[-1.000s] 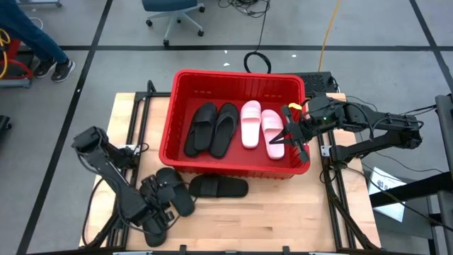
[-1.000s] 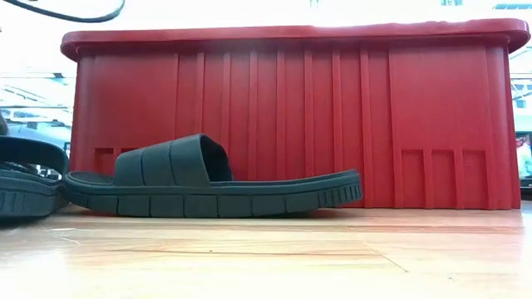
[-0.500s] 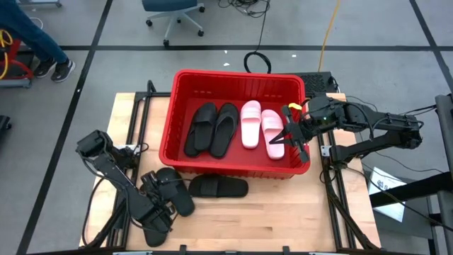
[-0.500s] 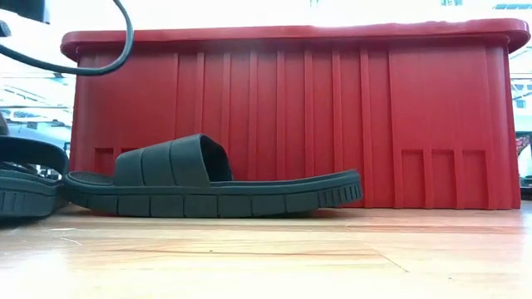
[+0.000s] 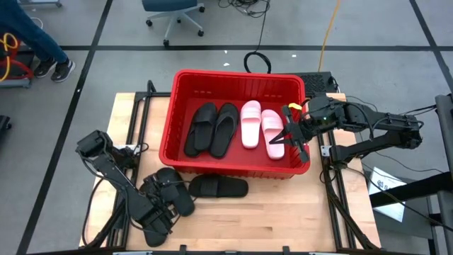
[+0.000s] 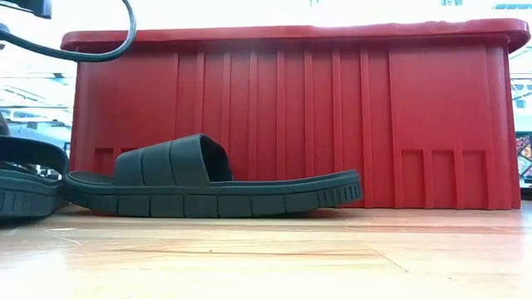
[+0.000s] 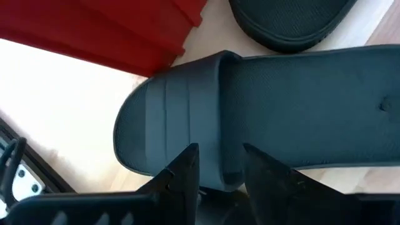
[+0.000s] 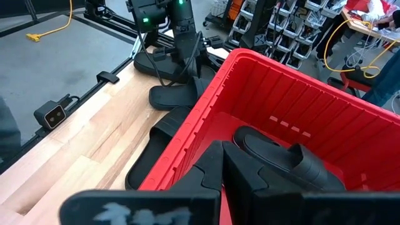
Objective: Pick and place slides into bin
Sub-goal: Put the black slide into the red bin
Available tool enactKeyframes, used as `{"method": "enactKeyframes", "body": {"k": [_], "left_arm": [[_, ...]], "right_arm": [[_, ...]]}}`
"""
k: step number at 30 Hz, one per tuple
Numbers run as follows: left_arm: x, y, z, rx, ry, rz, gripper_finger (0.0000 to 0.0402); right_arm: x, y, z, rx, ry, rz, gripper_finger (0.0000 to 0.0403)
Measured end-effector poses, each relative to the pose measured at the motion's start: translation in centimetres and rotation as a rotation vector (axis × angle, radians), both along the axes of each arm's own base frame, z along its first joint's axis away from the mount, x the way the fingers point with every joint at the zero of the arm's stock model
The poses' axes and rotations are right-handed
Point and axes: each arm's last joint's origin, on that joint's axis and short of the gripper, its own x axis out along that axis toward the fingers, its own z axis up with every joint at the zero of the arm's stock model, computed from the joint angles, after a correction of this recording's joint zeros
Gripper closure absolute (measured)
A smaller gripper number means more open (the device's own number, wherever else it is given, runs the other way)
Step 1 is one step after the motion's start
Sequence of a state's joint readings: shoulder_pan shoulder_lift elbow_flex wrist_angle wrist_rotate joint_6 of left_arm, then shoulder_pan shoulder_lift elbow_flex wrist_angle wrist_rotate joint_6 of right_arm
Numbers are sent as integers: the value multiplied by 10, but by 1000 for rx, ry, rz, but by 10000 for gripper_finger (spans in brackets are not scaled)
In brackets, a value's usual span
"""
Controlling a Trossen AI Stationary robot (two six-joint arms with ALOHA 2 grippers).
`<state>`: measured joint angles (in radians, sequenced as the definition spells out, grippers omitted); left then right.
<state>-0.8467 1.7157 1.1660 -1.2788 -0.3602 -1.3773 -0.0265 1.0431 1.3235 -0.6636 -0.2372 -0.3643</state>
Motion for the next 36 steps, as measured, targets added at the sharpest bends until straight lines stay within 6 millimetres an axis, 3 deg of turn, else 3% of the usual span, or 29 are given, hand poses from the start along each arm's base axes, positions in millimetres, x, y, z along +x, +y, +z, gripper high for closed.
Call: {"method": "enactKeyframes", "body": {"k": [11,27,30,36], "left_arm": [[-4,8,-16,17,23,14,286],[-6,18,-19,49,82,46,288],[-4,21,-20,37,102,68,310],[-1,25,-20,29,114,98,392]], "right_arm": [[0,0,-1,3,7,-1,403],[0,0,-1,3,7,-2,403],[0,0,-1,3,7,-1,403],[0,0,-1,3,7,-2,403]]}}
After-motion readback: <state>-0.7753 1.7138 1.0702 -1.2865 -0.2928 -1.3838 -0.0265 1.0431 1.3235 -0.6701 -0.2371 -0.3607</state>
